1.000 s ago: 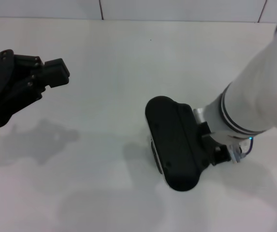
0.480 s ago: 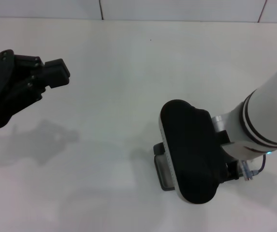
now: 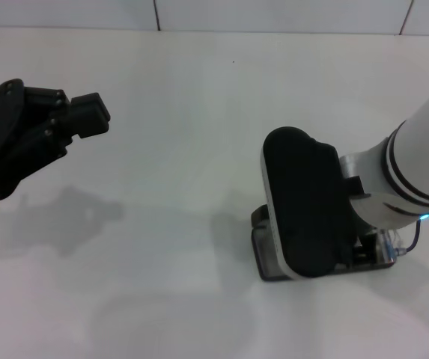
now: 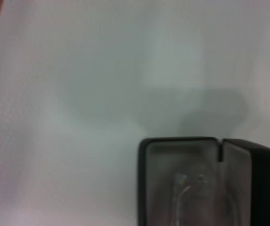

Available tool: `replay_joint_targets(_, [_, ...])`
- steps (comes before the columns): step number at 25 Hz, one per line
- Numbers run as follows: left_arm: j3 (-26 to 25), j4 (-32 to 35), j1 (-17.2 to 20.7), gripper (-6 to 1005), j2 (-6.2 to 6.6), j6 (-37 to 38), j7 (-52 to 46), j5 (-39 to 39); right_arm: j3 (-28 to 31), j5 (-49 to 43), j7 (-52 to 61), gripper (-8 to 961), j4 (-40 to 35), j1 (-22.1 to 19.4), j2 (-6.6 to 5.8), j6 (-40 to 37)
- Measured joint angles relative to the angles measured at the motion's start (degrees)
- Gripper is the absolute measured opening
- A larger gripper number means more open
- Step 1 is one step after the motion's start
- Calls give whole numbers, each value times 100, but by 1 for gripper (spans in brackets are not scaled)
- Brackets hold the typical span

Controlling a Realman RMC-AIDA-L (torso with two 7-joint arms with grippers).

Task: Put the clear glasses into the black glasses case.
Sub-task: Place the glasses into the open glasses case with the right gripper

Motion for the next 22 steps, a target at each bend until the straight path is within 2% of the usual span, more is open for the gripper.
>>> replay_joint_targets(22, [22, -3, -16, 55, -14, 0, -22, 6, 15, 224, -26, 366, 232, -36, 0, 112])
